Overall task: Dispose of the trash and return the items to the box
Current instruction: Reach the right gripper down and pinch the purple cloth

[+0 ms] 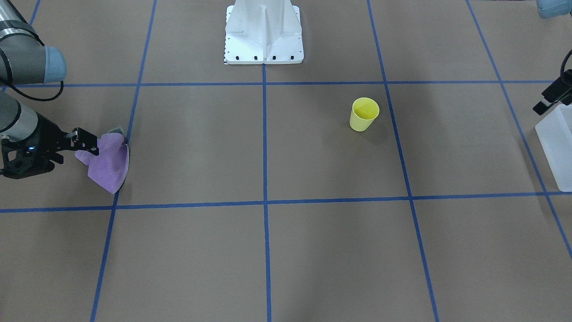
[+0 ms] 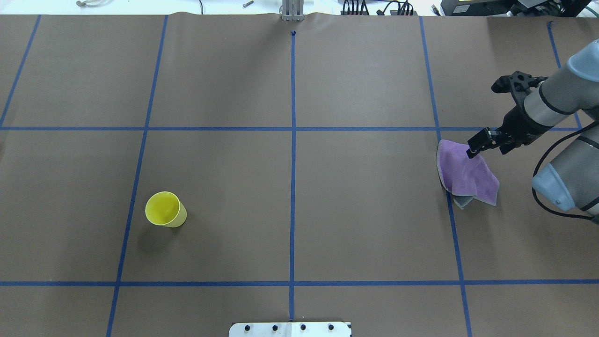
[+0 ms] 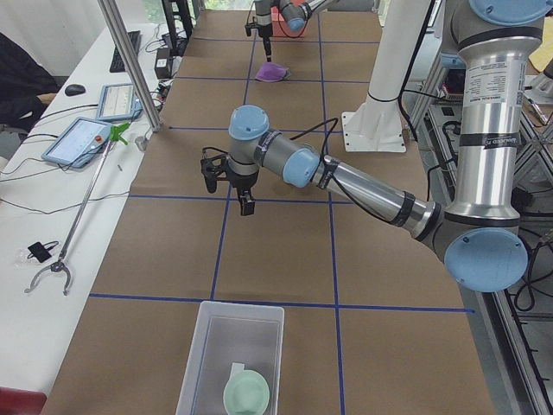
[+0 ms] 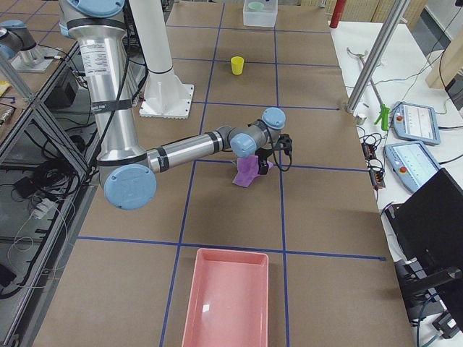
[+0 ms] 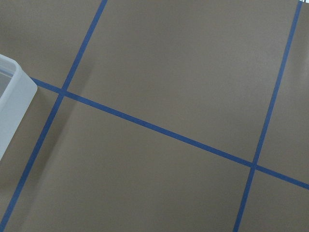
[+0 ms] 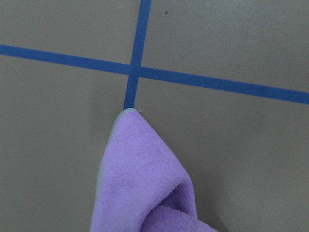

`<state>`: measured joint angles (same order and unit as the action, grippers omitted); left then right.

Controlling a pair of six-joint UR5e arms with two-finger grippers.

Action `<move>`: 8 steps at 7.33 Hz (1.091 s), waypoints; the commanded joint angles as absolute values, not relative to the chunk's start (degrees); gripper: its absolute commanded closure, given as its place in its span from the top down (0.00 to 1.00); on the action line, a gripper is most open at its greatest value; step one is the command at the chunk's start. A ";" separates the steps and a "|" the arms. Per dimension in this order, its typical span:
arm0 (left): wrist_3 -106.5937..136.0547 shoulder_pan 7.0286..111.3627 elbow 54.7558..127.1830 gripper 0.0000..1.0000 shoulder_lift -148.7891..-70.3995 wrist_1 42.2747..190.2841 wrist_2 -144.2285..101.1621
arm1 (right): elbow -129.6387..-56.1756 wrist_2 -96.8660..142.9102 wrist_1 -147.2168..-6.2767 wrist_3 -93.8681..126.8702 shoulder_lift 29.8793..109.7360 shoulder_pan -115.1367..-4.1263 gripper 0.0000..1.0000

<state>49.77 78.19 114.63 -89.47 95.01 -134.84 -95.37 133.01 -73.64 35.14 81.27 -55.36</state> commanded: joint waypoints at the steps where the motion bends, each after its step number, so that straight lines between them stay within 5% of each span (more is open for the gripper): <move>1: 50.01 77.96 114.70 0.99 -89.56 95.01 -134.82 | -93.17 132.89 -71.81 36.73 79.73 -52.57 0.98; 3: 50.01 77.87 114.70 0.98 -89.47 95.01 -134.82 | -93.60 133.07 -71.63 38.85 79.10 -52.12 0.00; 8: 61.30 66.57 114.70 0.98 -92.28 99.11 -131.06 | -97.20 133.06 -72.51 39.90 77.95 -57.63 0.00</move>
<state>56.40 70.90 114.74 -91.44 96.41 -133.05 -95.99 132.62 -72.21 39.81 77.61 -54.76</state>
